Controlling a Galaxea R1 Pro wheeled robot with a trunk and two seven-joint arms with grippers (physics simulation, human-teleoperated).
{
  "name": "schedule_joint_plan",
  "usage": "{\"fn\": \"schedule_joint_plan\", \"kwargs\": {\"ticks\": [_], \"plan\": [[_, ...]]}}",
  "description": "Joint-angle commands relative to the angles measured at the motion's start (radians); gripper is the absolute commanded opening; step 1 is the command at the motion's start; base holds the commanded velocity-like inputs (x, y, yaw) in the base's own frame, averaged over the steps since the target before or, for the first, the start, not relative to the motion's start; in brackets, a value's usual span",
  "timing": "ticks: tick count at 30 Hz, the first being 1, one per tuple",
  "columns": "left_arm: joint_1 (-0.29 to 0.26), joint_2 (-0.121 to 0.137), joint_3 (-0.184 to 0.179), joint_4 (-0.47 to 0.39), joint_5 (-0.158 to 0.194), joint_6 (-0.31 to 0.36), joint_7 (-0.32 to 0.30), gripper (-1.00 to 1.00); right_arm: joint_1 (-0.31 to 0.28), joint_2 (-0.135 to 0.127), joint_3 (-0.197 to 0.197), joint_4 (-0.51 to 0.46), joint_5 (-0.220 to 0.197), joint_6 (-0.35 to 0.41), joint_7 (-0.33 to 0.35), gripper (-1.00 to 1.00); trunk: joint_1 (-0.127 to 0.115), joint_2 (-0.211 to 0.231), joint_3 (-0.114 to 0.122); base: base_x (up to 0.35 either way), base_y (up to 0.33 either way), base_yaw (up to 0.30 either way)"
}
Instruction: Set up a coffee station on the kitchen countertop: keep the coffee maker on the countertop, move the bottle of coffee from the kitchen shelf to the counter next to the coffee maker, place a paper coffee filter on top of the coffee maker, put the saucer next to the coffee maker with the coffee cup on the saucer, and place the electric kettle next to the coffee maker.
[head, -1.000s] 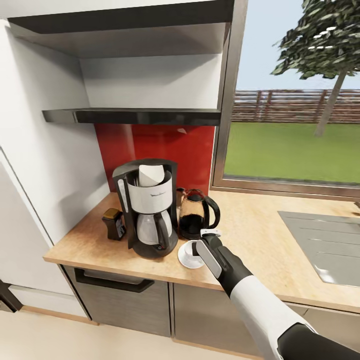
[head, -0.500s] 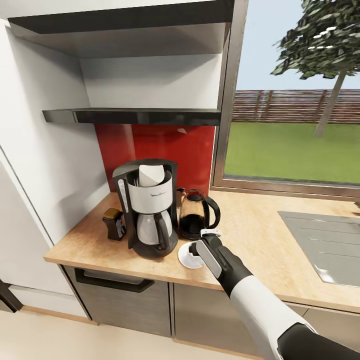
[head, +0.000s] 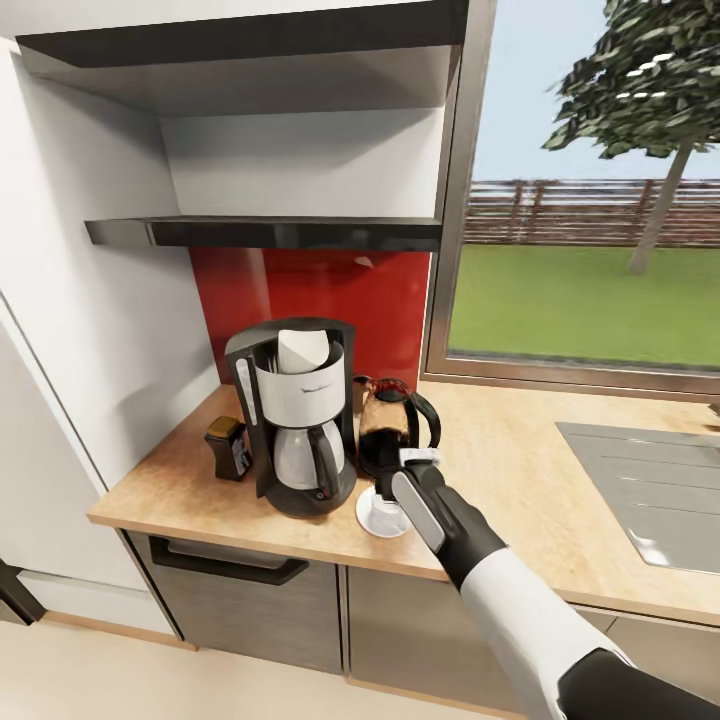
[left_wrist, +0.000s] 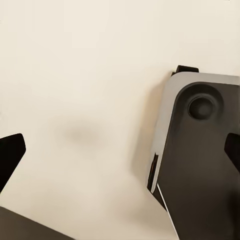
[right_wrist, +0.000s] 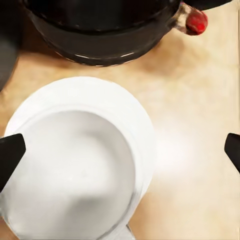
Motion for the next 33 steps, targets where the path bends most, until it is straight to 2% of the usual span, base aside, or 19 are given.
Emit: {"fn": "schedule_joint_plan", "kwargs": {"ticks": [1, 16, 23, 33], "plan": [[-0.001, 0.000, 0.007, 0.002, -0.011, -0.005, 0.004, 1.00, -0.001, 0.000, 0.002, -0.016, -0.009, 0.002, -0.010, 1.00, 0.001, -0.002, -0.002, 0.000, 0.000, 0.000], [-0.001, 0.000, 0.004, 0.002, -0.011, -0.010, 0.002, 1.00, -0.001, 0.000, 0.003, -0.127, -0.008, 0.004, -0.010, 1.00, 0.001, -0.002, -0.002, 0.000, 0.000, -0.001], [-0.001, -0.001, 0.005, 0.002, -0.014, -0.011, 0.002, 1.00, -0.001, 0.000, 0.006, -0.145, -0.007, 0.004, -0.010, 1.00, 0.001, -0.002, 0.004, -0.009, 0.000, -0.127], [-0.001, -0.001, 0.005, 0.001, -0.017, -0.011, 0.003, 1.00, -0.001, 0.000, 0.008, -0.148, -0.007, 0.004, -0.010, 1.00, 0.001, -0.002, 0.012, -0.266, 0.000, -0.136]]}}
